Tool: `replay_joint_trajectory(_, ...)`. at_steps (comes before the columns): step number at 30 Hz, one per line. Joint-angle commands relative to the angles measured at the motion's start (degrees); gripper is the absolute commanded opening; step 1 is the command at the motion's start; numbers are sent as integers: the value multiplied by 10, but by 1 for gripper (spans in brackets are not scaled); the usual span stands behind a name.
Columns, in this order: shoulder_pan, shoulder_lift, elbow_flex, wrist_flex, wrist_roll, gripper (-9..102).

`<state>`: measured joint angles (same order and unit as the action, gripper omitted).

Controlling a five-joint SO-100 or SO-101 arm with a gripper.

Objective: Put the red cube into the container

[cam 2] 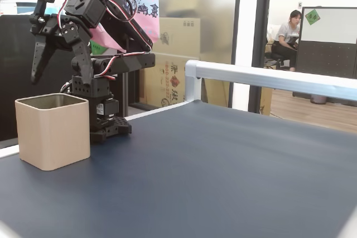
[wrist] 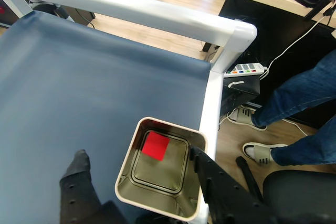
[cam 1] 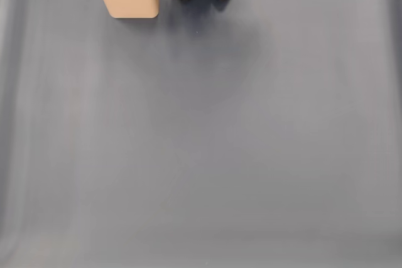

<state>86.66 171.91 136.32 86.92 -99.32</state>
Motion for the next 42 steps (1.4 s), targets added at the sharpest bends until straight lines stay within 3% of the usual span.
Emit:
replay_joint_trajectory(1,4,3,-4,-12,11,44)
replay_joint_trajectory(22,-37,16,15,-28,19,41)
replay_joint_trajectory(26,-119,19,11,-77,81,0)
replay_joint_trajectory(32,-290,-15,-3,-149,146,0)
replay_joint_trajectory(42,-592,-35,59,-235,81,0)
